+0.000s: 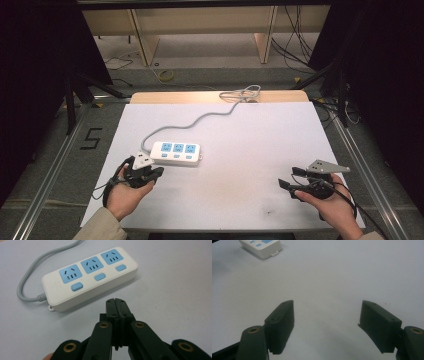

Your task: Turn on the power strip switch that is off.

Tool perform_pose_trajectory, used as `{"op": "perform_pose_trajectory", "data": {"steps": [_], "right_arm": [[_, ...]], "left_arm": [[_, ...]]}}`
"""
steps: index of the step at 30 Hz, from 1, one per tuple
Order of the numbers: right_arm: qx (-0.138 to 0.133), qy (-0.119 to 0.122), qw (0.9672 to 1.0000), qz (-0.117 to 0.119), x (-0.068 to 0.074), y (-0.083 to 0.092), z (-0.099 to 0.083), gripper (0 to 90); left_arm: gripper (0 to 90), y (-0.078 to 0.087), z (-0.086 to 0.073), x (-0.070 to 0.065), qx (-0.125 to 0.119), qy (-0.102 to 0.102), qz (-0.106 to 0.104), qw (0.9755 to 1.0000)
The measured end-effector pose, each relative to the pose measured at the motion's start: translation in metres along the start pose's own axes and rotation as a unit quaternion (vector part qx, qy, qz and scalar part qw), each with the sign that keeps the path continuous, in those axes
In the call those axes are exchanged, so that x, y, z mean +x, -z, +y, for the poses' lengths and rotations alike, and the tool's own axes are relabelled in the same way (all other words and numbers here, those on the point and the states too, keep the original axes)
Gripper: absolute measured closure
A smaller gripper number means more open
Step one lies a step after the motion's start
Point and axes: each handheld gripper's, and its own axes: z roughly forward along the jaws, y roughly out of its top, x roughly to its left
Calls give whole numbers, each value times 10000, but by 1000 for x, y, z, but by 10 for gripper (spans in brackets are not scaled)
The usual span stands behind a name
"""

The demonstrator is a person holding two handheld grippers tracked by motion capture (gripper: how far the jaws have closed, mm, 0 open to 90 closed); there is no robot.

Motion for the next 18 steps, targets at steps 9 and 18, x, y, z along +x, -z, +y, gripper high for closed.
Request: {"op": "perform_pose_trajectory", "data": {"steps": [9,18], "right_arm": [[5,13,10000,4,0,-1,0,284],[8,25,10000,6,0,-1,0,284]], "left_arm": [[898,-2,3,4,-29,20,90,10000],[898,-4,5,8,5,94,147,9998]]}}
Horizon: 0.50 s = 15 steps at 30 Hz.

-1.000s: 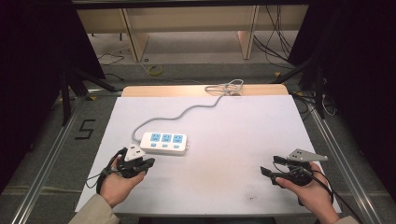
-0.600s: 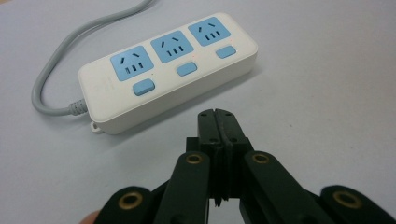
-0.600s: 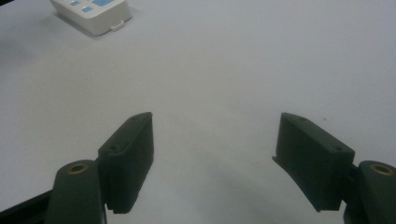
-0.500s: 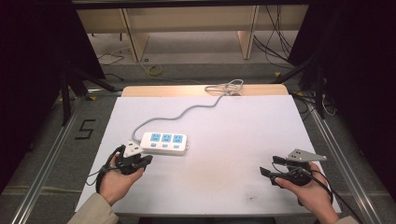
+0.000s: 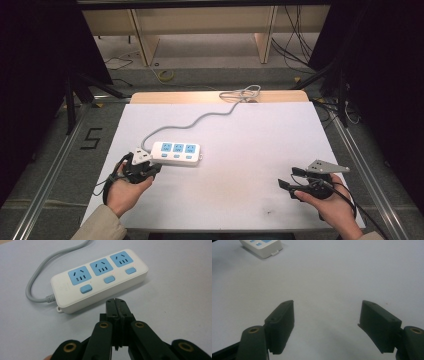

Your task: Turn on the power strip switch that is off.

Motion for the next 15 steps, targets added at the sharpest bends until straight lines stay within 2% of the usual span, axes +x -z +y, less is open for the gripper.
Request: {"op": "perform_pose_trajectory", "data": {"steps": [15], "right_arm": [[30,4,10000,-10,0,0,0,284]], "left_arm": [[899,-3,3,8,19,83,82,9999]]}}
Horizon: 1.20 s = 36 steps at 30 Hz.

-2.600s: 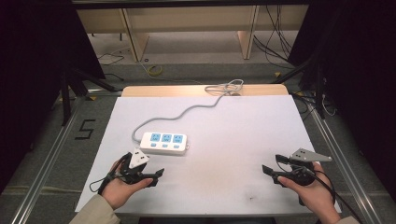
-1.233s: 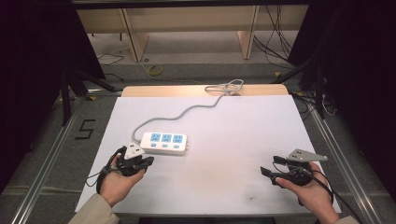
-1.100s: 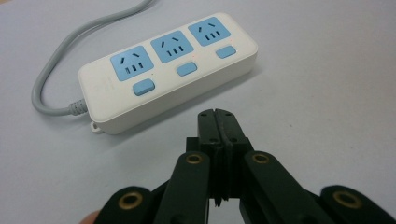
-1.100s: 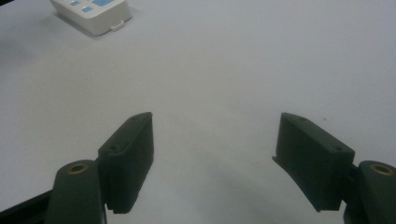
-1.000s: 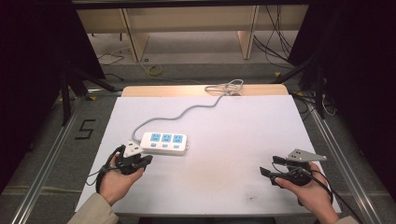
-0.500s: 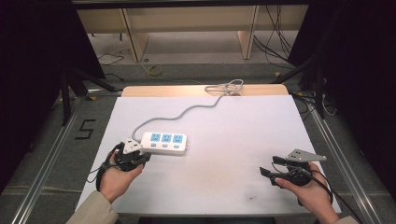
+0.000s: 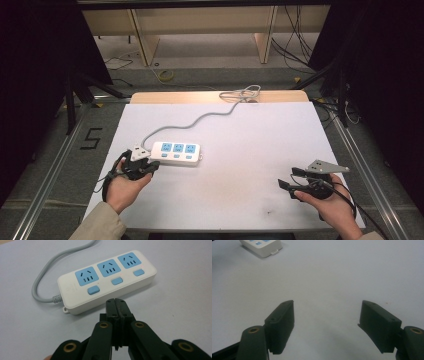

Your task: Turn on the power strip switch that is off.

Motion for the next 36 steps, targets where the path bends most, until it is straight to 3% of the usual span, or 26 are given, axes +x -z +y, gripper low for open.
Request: {"op": "perform_pose_trajectory", "data": {"steps": [36], "right_arm": [[23,12,10000,-8,0,0,0,286]], "left_arm": [[899,-8,9,11,15,89,120,9999]]}}
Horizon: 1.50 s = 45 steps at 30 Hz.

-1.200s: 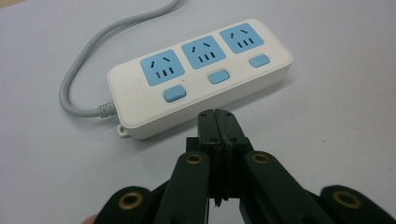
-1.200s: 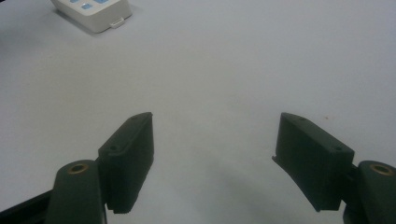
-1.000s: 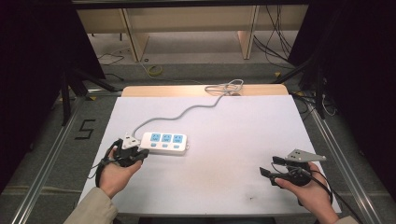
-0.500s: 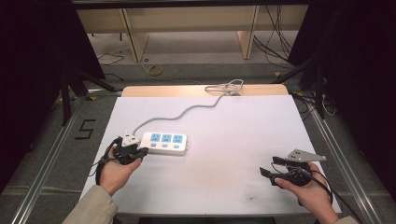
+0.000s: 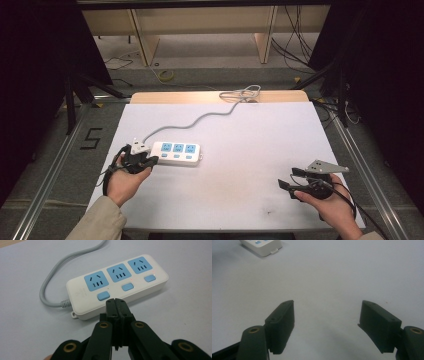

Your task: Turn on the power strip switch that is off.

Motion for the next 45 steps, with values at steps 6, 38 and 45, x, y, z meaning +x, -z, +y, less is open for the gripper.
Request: {"op": "perform_pose_trajectory", "data": {"steps": [6,38,45], "right_arm": [[0,-2,10000,-2,0,0,0,286],[15,3,10000,-11,0,-1,0,286],[17,3,10000,-12,0,-1,0,286]], "left_arm": [[899,-1,2,3,3,25,39,10000],[899,-11,12,10,129,48,75,9999],[899,-14,14,13,172,41,97,9998]]}}
